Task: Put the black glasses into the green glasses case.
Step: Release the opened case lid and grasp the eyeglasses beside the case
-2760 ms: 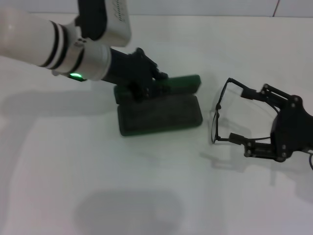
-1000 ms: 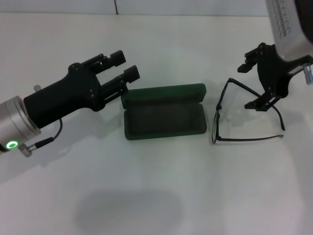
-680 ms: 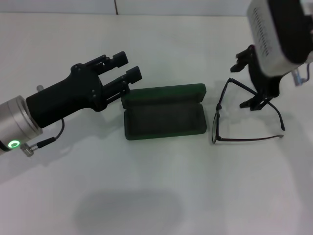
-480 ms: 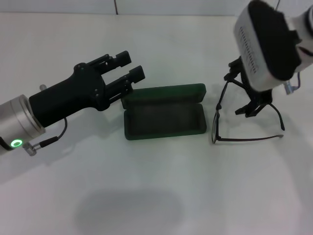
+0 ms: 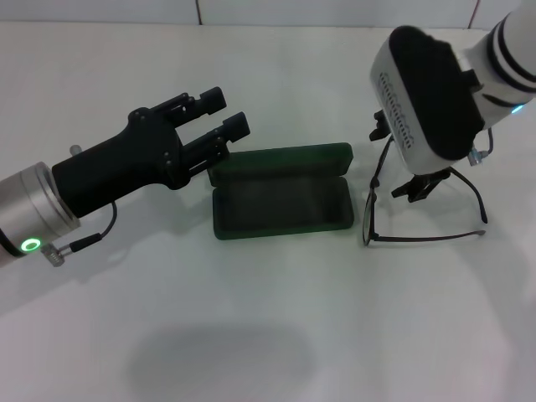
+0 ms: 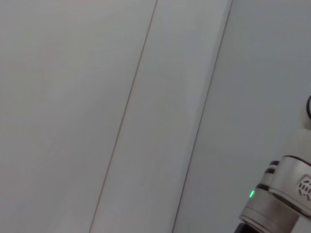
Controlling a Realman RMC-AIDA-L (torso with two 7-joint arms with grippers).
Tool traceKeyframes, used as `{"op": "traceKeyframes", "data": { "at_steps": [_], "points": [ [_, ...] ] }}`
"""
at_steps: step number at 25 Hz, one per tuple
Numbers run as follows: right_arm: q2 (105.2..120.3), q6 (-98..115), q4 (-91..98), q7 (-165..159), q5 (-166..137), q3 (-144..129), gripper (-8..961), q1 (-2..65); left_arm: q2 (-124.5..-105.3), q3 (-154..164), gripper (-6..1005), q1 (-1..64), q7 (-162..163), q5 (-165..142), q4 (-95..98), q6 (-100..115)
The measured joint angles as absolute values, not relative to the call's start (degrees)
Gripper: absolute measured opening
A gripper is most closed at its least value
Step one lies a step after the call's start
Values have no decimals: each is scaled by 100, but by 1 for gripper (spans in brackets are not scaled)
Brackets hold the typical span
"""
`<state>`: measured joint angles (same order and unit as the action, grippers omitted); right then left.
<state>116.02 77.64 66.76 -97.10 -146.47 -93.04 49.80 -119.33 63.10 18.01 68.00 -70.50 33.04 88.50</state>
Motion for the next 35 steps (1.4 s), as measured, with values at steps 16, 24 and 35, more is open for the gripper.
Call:
{"op": "traceKeyframes", "data": {
  "at_steps": [16,24,35],
  "points": [
    [11618,7713,6652,-9623,-14682,-10145,780,5124,-11763,6310,579,1964,6939,-7095,3009,8814],
    [11619,7473,6604,-9613,-14698,-10486,757,5159,-11771,6310,579,1960,6947,-7102,3005,8807],
    [11619,7347,6429,-9644,-14721,-10783,727,5232,-11747,6310,580,1923,6858,-7107,3005,8798]
  ]
}}
